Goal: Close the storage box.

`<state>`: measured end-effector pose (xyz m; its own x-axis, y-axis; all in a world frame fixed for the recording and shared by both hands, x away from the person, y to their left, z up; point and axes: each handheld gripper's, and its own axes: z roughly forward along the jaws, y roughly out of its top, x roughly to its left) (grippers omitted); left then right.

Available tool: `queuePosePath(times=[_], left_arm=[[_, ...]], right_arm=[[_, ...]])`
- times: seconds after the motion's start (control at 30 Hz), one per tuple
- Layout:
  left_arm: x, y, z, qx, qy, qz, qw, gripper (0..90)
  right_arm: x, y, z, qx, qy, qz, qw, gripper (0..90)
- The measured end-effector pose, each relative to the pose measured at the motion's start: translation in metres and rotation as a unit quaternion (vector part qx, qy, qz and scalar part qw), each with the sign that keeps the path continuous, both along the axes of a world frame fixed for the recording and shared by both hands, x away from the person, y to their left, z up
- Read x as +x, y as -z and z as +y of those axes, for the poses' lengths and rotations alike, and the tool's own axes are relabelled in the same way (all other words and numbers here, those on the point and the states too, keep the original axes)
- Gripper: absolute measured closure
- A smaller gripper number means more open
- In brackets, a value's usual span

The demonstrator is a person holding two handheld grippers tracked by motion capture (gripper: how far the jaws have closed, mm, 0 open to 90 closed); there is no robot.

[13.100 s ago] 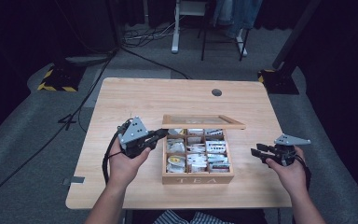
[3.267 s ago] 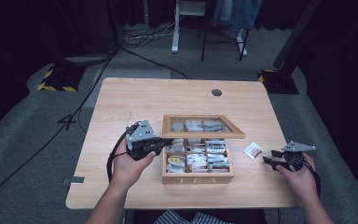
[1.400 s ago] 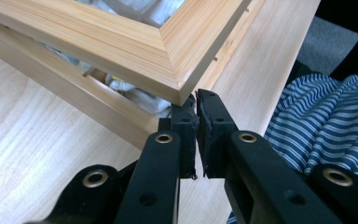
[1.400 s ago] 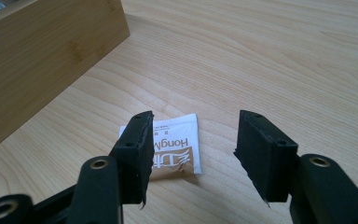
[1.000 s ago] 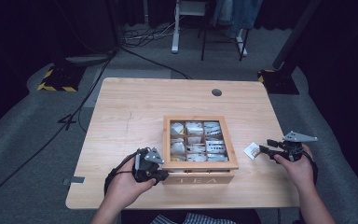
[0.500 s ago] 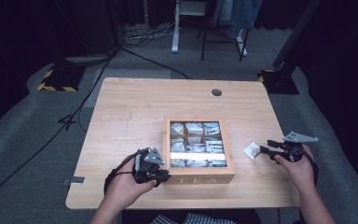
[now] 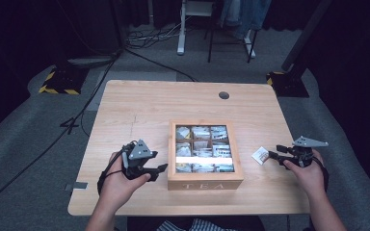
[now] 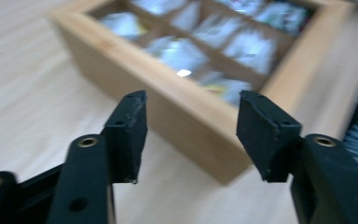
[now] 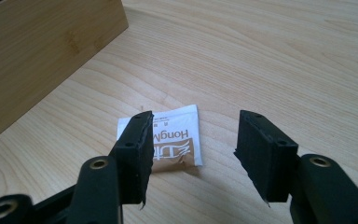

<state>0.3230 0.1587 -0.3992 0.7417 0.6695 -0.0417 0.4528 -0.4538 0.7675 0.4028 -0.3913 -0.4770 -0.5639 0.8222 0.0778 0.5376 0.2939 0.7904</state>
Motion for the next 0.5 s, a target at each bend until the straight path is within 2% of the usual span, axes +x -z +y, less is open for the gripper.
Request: queuePosePath(times=[0.13, 0.3, 0.5], left_arm=[[0.013, 0.01, 0.02, 0.0, -0.042, -0.017, 0.999, 36.1], [0.026, 0.028, 0.04, -0.008, -0.079, -0.006, 0.9968, 33.0], [0.038, 0.049, 0.056, -0.003, -0.107, 0.016, 0.9941, 31.7]], right_arm=[[0.0, 0.002, -0.002, -0.001, 0.004, 0.001, 1.0, 46.6], [0.0, 0.004, -0.005, -0.002, 0.01, 0.003, 0.9999, 44.2], [0.001, 0.007, -0.009, -0.009, 0.017, 0.009, 0.9998, 43.1]])
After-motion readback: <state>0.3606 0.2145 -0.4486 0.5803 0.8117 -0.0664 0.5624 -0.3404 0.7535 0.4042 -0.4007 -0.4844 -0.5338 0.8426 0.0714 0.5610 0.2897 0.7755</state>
